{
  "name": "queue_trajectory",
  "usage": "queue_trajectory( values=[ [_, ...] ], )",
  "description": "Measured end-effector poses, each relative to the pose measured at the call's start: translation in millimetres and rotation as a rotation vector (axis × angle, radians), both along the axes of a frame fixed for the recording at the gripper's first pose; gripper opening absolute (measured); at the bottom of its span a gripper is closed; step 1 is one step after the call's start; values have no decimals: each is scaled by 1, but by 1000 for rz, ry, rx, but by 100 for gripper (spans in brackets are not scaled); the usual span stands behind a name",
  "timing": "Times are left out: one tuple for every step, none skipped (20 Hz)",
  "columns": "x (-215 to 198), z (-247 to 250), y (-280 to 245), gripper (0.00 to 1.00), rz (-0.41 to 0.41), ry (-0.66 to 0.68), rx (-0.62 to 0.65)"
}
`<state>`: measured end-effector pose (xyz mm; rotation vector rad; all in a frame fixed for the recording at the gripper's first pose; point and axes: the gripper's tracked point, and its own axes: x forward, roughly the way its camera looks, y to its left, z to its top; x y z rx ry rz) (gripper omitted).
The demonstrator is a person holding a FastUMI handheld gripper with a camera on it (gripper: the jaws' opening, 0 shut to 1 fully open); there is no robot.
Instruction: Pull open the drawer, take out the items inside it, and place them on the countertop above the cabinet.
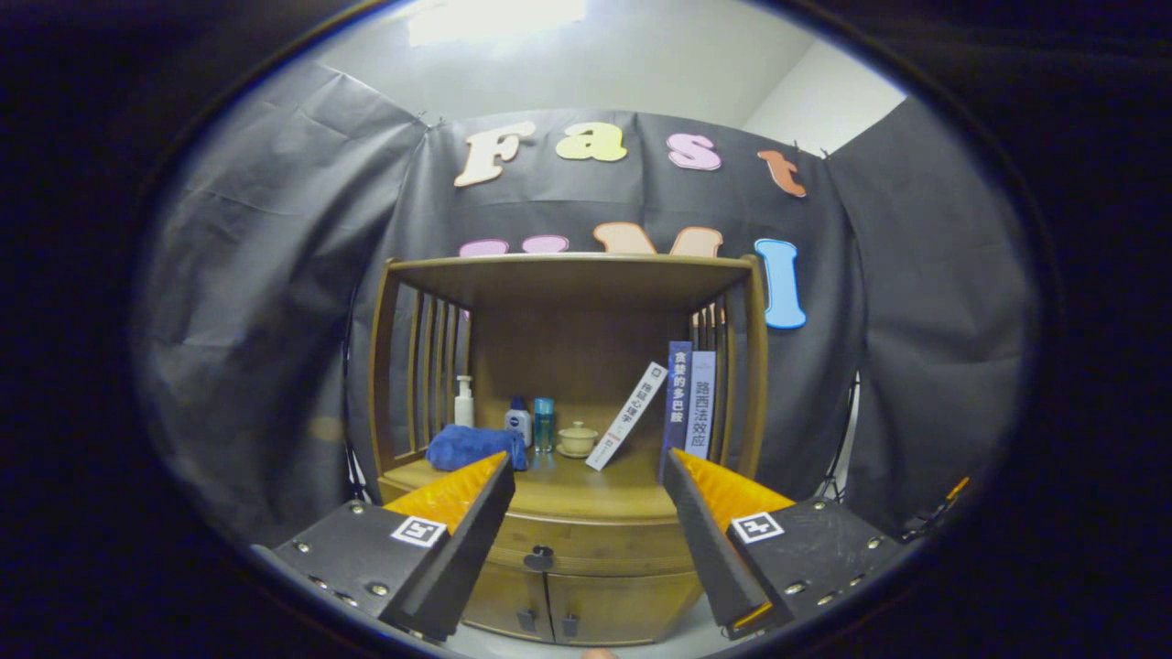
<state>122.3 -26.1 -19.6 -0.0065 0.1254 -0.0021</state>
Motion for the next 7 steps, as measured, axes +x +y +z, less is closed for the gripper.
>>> queue_trajectory(
  values=[
    [-5,3,-9,97,-8,-2,5],
    [-8,5,-18,97,-16,-6,5],
    [-11,6,-26,97,-24,-10,1],
    [-14,7,-33,97,-29,-15,-6],
    [-17,8,-40,97,-34,-17,-13],
    [-20,9,-46,97,-38,-19,-16],
    [-23,11,-51,97,-43,-21,-16]
  ],
)
